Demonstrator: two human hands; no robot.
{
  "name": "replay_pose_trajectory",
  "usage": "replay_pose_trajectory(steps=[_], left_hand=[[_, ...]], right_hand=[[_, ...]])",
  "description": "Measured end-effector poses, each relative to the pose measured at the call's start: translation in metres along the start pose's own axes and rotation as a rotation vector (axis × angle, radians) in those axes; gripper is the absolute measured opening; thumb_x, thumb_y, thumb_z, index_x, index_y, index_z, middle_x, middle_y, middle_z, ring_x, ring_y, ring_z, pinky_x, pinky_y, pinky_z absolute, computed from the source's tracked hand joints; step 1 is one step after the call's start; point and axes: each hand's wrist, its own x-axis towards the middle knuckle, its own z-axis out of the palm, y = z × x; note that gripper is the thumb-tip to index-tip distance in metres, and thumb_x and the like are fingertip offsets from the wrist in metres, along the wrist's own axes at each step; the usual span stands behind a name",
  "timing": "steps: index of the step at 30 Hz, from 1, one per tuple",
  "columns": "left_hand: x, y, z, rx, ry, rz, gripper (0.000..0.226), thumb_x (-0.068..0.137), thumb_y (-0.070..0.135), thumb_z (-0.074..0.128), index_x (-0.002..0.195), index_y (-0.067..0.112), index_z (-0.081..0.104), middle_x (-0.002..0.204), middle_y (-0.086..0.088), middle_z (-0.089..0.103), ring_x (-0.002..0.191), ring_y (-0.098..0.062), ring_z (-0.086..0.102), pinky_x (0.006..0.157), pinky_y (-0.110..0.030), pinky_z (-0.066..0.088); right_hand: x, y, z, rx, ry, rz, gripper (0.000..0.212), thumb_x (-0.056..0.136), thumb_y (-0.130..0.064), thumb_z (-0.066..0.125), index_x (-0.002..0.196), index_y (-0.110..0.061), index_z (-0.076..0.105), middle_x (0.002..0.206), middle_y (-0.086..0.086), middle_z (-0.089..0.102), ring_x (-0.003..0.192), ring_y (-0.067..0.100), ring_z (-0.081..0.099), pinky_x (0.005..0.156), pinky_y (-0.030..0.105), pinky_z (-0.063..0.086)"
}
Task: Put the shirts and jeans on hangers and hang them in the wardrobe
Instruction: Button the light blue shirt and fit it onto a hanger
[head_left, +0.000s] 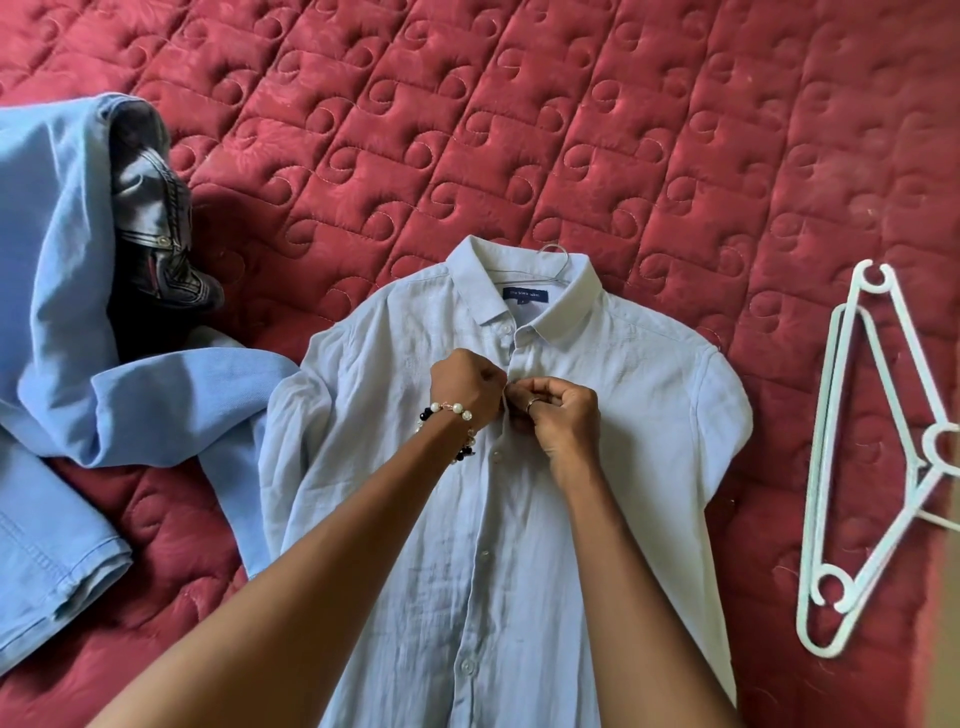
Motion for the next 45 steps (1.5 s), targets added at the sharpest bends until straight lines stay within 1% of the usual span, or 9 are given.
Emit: replay_pose_trajectory(steps=[5, 10, 18, 24, 28, 31, 34, 40, 45], left_hand=[[-0.001, 0.001, 0.003, 0.022, 0.063, -0.010, 0.015, 0.083, 0.027, 0.070, 0.080, 0.014, 0.076, 0.073, -0.005, 0.070, 0.068, -0.012, 0.061, 0.048, -0.013, 0.038], [0.003, 0.001, 0.012, 0.036, 0.154, -0.047, 0.012, 0.082, 0.010, 0.065, 0.088, 0.014, 0.074, 0.092, -0.010, 0.072, 0.093, -0.025, 0.064, 0.074, -0.026, 0.049], [0.000, -0.003, 0.019, -0.150, 0.113, -0.071, 0.026, 0.086, -0.003, 0.050, 0.104, 0.013, 0.059, 0.084, -0.002, 0.063, 0.092, -0.021, 0.063, 0.073, -0.023, 0.043], [0.010, -0.005, 0.006, 0.360, 0.152, 0.275, 0.030, 0.091, 0.017, 0.056, 0.120, 0.013, 0.048, 0.103, -0.015, 0.061, 0.095, -0.034, 0.056, 0.071, -0.038, 0.041], [0.039, 0.007, -0.012, 0.566, 0.407, 0.586, 0.038, 0.084, 0.012, 0.065, 0.120, 0.023, 0.059, 0.112, -0.013, 0.056, 0.098, -0.036, 0.051, 0.077, -0.043, 0.044], [0.052, 0.022, -0.024, 0.859, 0.219, 0.708, 0.027, 0.087, 0.025, 0.062, 0.111, 0.037, 0.065, 0.137, 0.000, 0.045, 0.127, -0.033, 0.037, 0.097, -0.050, 0.033], [0.057, 0.033, -0.028, 1.032, 0.109, 0.744, 0.019, 0.091, 0.028, 0.055, 0.106, 0.027, 0.068, 0.133, 0.003, 0.048, 0.136, -0.027, 0.028, 0.107, -0.058, 0.018], [0.067, 0.050, -0.035, 0.777, -0.021, 0.488, 0.008, 0.087, 0.028, 0.061, 0.092, 0.026, 0.068, 0.097, 0.003, 0.065, 0.123, -0.020, 0.038, 0.104, -0.063, 0.014], [0.067, 0.068, -0.037, 0.440, -0.046, 0.354, 0.007, 0.079, 0.024, 0.073, 0.085, 0.026, 0.075, 0.084, 0.010, 0.062, 0.087, -0.009, 0.050, 0.081, -0.032, 0.031]], right_hand=[[-0.002, 0.004, 0.005, -0.081, 0.024, -0.061, 0.013, 0.076, -0.014, 0.077, 0.066, -0.017, 0.071, 0.064, 0.005, 0.071, 0.059, 0.017, 0.063, 0.066, 0.045, 0.057], [-0.006, 0.011, 0.007, -0.102, 0.077, -0.124, 0.012, 0.074, -0.013, 0.078, 0.068, -0.022, 0.071, 0.066, 0.001, 0.071, 0.061, 0.017, 0.066, 0.065, 0.041, 0.057], [0.000, 0.002, 0.006, -0.216, 0.025, -0.087, 0.008, 0.080, -0.012, 0.065, 0.074, -0.015, 0.070, 0.067, -0.001, 0.068, 0.062, 0.016, 0.060, 0.063, 0.034, 0.052], [0.004, -0.025, 0.001, -0.665, -0.065, -0.155, 0.020, 0.086, -0.005, 0.047, 0.103, -0.007, 0.057, 0.108, 0.018, 0.065, 0.104, 0.038, 0.057, 0.081, 0.035, 0.043], [0.006, -0.039, 0.000, -0.632, 0.272, -0.536, 0.028, 0.080, 0.001, 0.053, 0.107, -0.006, 0.056, 0.107, 0.017, 0.063, 0.103, 0.037, 0.055, 0.079, 0.040, 0.046], [0.029, -0.046, -0.001, -0.917, 0.313, -0.844, 0.033, 0.076, -0.005, 0.060, 0.108, -0.012, 0.063, 0.120, 0.011, 0.058, 0.106, 0.034, 0.050, 0.080, 0.043, 0.045], [0.049, -0.049, -0.006, -1.179, 0.216, -0.854, 0.020, 0.080, -0.005, 0.060, 0.095, -0.014, 0.070, 0.127, 0.005, 0.058, 0.115, 0.033, 0.047, 0.080, 0.044, 0.038], [0.064, -0.051, -0.019, -0.898, 0.062, -0.966, 0.018, 0.076, 0.007, 0.059, 0.083, -0.002, 0.073, 0.087, 0.008, 0.067, 0.089, 0.032, 0.052, 0.077, 0.032, 0.046], [0.048, -0.046, -0.019, -0.769, 0.132, -0.991, 0.020, 0.079, -0.002, 0.052, 0.082, -0.003, 0.071, 0.081, 0.009, 0.068, 0.081, 0.031, 0.055, 0.073, 0.028, 0.041]])
